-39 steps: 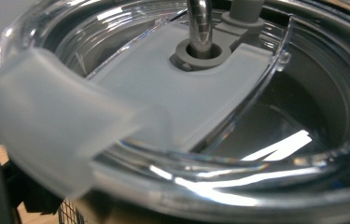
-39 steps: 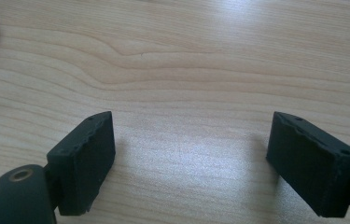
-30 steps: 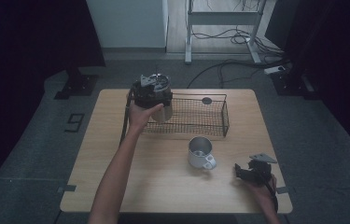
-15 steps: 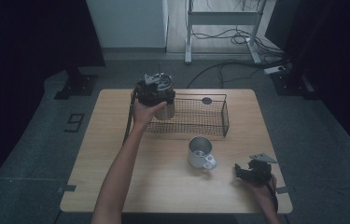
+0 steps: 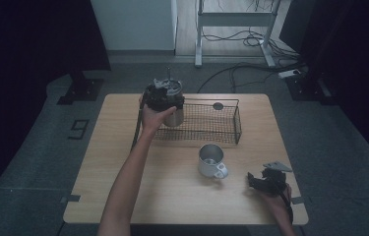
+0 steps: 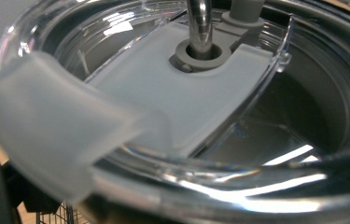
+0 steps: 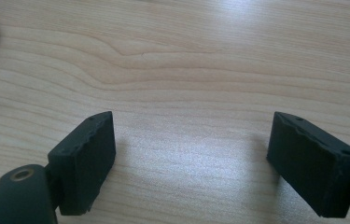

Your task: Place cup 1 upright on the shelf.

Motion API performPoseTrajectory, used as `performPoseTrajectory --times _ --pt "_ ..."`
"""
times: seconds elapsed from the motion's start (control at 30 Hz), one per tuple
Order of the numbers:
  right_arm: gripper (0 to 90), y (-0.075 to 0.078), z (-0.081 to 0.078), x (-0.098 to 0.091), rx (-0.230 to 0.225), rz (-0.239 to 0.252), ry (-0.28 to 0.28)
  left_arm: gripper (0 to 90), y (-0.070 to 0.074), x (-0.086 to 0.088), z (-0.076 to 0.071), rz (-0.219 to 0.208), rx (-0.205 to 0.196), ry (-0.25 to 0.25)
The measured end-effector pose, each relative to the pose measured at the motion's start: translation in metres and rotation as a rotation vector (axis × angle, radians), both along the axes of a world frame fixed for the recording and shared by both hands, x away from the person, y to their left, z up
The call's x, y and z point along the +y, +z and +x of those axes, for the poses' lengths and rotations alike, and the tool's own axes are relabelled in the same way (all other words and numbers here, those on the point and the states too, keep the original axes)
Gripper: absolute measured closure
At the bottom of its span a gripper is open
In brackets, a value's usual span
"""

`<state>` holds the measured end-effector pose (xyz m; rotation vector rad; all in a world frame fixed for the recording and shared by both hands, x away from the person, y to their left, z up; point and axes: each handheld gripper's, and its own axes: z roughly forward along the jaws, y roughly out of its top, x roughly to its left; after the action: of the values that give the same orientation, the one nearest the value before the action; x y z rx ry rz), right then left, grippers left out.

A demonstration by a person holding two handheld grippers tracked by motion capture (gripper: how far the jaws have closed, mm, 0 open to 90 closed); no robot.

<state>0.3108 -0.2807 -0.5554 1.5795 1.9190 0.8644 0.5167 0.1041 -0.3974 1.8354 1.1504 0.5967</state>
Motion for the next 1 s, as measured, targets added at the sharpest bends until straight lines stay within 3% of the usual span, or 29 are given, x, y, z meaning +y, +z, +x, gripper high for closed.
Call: performPoseTrajectory --times 1.0 --pt "15.1 0.0 0.0 0.0 -0.001 -0.002 0.006 4.2 -0.04 -0.006 0.015 0.051 0.057 0.028"
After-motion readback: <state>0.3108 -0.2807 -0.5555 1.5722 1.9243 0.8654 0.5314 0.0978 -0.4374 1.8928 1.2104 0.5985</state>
